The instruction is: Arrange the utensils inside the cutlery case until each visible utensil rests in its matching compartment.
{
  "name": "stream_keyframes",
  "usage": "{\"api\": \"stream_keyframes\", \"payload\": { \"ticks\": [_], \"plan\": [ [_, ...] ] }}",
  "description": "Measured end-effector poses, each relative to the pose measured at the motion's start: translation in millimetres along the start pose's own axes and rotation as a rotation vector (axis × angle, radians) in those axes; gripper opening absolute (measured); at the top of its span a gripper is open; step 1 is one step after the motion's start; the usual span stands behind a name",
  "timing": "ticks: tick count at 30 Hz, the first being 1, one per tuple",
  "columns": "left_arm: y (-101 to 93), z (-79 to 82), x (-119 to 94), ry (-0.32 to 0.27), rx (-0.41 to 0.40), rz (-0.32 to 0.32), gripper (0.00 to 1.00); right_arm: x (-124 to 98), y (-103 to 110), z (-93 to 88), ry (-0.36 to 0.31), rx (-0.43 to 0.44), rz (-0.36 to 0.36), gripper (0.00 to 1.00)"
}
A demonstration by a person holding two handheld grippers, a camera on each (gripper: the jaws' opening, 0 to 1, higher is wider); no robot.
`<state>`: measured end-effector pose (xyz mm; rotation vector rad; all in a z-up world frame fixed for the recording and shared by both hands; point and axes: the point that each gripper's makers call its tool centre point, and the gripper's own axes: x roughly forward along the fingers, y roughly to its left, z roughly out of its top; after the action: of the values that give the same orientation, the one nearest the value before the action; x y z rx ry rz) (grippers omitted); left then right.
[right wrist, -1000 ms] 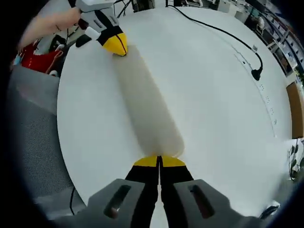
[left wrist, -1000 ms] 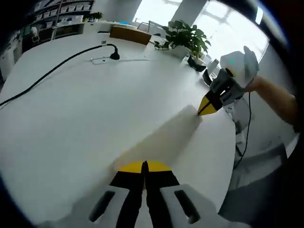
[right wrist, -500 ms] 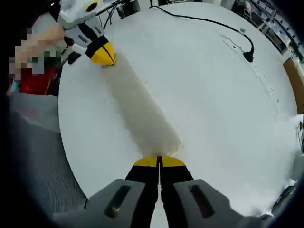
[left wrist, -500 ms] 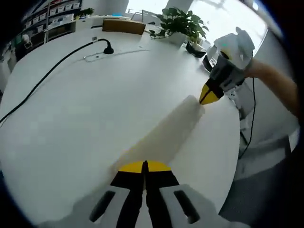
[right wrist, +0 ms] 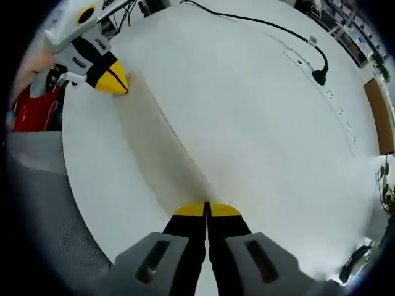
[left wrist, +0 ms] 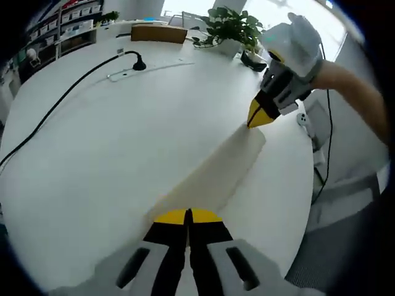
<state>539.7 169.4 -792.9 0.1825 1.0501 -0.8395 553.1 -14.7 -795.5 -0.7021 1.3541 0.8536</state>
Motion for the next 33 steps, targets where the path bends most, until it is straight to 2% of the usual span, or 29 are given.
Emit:
{"api": "stream_keyframes", "payload": {
  "ticks": [1, 2, 3, 5, 6, 7, 9, 10, 11, 12, 13, 15, 17, 19, 22, 23, 25, 28, 29, 30, 33],
  "plan": [
    [0.3, 0.7, 0.5, -0.003, 0.002, 0.0, 0.0, 2.8, 4.1, 7.2, -0.048, 0.144, -0.012, 0.0],
    [0.5, 1.4, 0.6, -0.005, -0.003, -0.001, 0.0, 5.8, 1.5, 4.1, -0.025, 0.09, -0.003, 0.0],
    [0.8, 0.8, 0.2, -0.006, -0.009, -0.002, 0.0, 6.5, 1.8, 3.4, -0.031, 0.094, -0.004, 0.0],
    [-0.1, 0.7, -0.3, -0.006, -0.009, -0.003, 0.0, 7.2, 1.3, 5.0, -0.059, 0.099, -0.008, 0.0],
    [-0.5, 1.2, -0.9, -0.006, -0.014, -0.002, 0.0, 6.2, 0.0, 7.6, -0.092, 0.07, -0.023, 0.0],
    [-0.5, 1.1, -0.9, -0.004, -0.025, 0.0, 0.0, 6.0, 2.5, 7.0, -0.09, 0.059, -0.017, 0.0],
    [-1.1, 2.8, -1.3, -0.007, -0.094, -0.013, 0.0, 4.7, 3.7, 7.4, -0.109, 0.02, -0.002, 0.0],
    [1.0, 0.8, -3.1, 0.012, -0.121, -0.019, 0.0, 3.1, 4.9, 7.6, -0.132, 0.008, 0.013, 0.0],
    [6.7, 0.0, -9.0, 0.034, -0.181, -0.011, 0.0, 1.8, 5.2, 6.3, -0.134, 0.02, 0.014, 0.0],
    [11.6, 13.1, -14.9, -0.04, -0.199, -0.02, 0.0, 0.5, 4.6, 3.1, -0.128, 0.055, 0.009, 0.0],
    [14.9, 14.8, -18.9, -0.049, -0.202, -0.018, 0.0, -1.1, 5.0, 2.5, -0.134, 0.069, 0.007, 0.0],
    [25.4, 3.4, -21.0, 0.028, -0.158, 0.019, 0.0, -1.2, 9.1, 3.3, -0.143, 0.059, 0.024, 0.0],
    [25.9, -6.7, -17.6, 0.089, -0.094, 0.029, 0.0, 0.8, 13.4, 1.4, -0.115, 0.042, 0.032, 0.0],
    [27.5, -6.2, -13.1, 0.083, -0.027, 0.066, 0.0, 2.2, 14.0, 3.6, -0.113, 0.037, 0.026, 0.0],
    [23.0, -4.7, -10.5, 0.079, -0.037, 0.066, 0.0, 8.6, 15.8, -0.5, -0.079, 0.026, 0.024, 0.0],
    [24.0, -6.6, -8.8, 0.092, -0.023, 0.071, 0.0, 6.0, 15.2, 0.0, -0.068, 0.049, 0.016, 0.0],
    [24.8, -6.7, -8.5, 0.117, -0.001, 0.064, 0.0, 6.8, 14.8, 0.7, -0.05, -0.028, 0.001, 0.0],
    [26.6, -6.6, -7.1, 0.172, 0.019, 0.07, 0.0, 8.1, 16.1, 1.6, -0.025, -0.018, 0.005, 0.0],
    [26.1, -6.4, -6.5, 0.183, 0.003, 0.081, 0.0, 8.4, 15.4, 1.3, -0.016, 0.0, 0.008, 0.0],
    [26.0, -6.8, -6.3, 0.202, 0.029, 0.086, 0.0, 8.4, 15.0, 1.3, -0.017, 0.001, 0.01, 0.0],
    [28.6, -7.1, -6.4, 0.201, 0.025, 0.087, 0.0, 7.9, 15.3, 0.0, -0.02, 0.013, 0.017, 0.0]
  ]
}}
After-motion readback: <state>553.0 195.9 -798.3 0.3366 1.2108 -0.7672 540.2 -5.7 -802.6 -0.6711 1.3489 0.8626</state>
